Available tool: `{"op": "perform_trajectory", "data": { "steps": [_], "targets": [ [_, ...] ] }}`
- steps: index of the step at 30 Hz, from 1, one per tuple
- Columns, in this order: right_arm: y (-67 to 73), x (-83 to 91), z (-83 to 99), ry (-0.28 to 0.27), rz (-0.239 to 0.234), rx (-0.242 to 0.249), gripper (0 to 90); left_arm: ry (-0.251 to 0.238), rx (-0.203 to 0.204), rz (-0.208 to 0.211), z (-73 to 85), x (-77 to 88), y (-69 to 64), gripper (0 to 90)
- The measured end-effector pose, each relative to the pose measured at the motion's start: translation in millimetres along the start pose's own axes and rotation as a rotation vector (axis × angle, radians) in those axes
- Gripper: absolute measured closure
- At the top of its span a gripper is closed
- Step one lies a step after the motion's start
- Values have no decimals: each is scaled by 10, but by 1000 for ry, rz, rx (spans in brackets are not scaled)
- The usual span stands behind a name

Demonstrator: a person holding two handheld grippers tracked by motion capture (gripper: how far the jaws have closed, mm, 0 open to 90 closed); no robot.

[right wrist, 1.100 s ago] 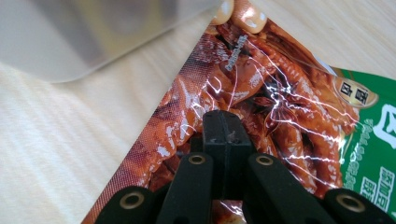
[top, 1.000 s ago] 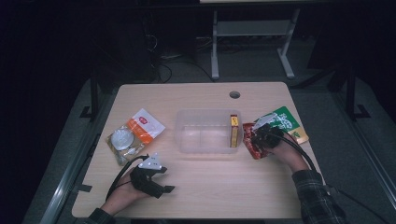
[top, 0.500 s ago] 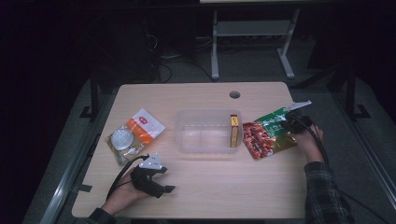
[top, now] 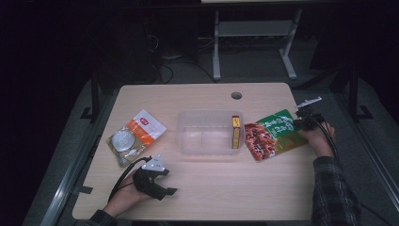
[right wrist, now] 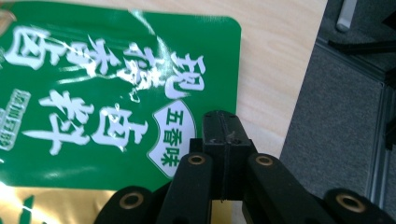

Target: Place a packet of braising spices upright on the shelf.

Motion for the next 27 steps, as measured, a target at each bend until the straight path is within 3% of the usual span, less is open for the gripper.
{"op": "perform_trajectory", "data": {
  "steps": [13,16,21,27],
  "targets": [
    [71,112,191,31,-21,71,900,-10,-13,0,-14,8,-4,211],
    [106,168,271,10,-38,58,900,-11,-7,4,-15,1,-15,211],
    [150,237,368,-5,-50,51,900,1,-28,4,-27,0,-29,211],
    [268,340,475,17,-50,103,900,-14,-20,2,-38,9,-24,211]
  ]
}}
Point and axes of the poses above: each handheld gripper's, and its own axes: x roughly backward along the jaws, z roughly out of its underside, y roughly to its left, the point moved 7 cm from there along -x, roughly forward along the jaws, and after that the axes turned 1 degree about -x, right-handed, at the moved point
